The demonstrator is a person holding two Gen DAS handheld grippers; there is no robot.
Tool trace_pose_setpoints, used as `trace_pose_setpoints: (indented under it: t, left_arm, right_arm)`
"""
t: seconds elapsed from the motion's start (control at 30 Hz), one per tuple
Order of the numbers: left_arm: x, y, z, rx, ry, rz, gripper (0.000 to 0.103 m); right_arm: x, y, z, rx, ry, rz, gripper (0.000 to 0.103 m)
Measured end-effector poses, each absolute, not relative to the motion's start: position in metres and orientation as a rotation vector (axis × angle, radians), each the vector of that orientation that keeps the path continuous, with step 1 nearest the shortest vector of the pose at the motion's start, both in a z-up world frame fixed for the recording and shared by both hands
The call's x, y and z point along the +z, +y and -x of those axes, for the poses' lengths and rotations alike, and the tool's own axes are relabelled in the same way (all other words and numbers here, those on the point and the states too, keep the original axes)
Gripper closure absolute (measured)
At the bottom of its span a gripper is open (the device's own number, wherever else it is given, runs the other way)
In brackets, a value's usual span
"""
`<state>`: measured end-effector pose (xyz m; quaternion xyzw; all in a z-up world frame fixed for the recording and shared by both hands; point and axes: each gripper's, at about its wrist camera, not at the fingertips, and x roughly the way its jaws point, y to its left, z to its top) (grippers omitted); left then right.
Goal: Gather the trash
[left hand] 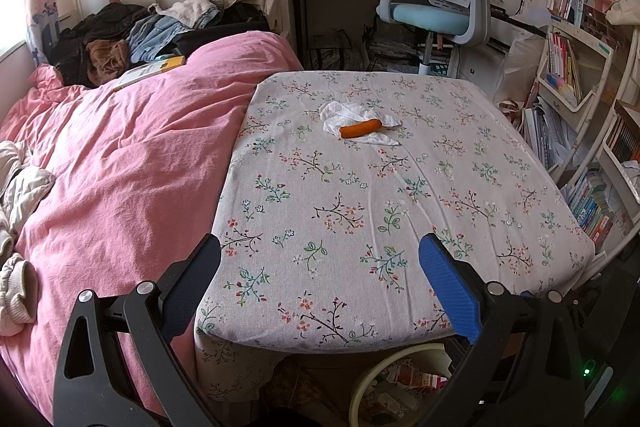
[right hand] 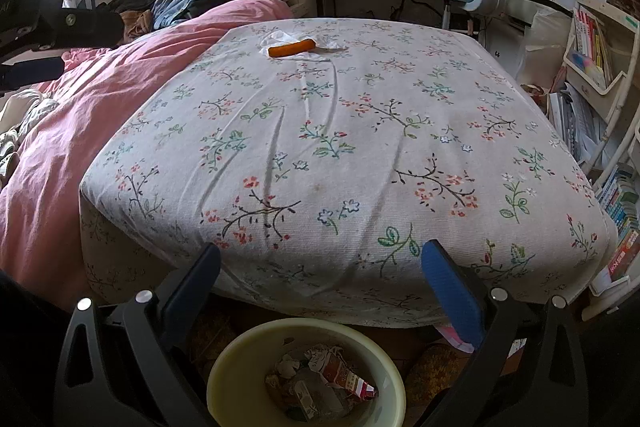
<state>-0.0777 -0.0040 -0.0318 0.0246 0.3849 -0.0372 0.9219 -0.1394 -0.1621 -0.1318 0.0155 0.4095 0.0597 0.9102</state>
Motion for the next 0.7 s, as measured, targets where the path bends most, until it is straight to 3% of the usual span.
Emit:
trace_pose_setpoints:
  t: [0.7]
  left_arm:
    - [-0.0319, -0.0045, 0.0777, -0.077, 0.791, -0.052, 0.007]
  right_arm:
    - [-0.1328, -0.161, 0.1394, 0.124, 0.844, -0.027, 0.006]
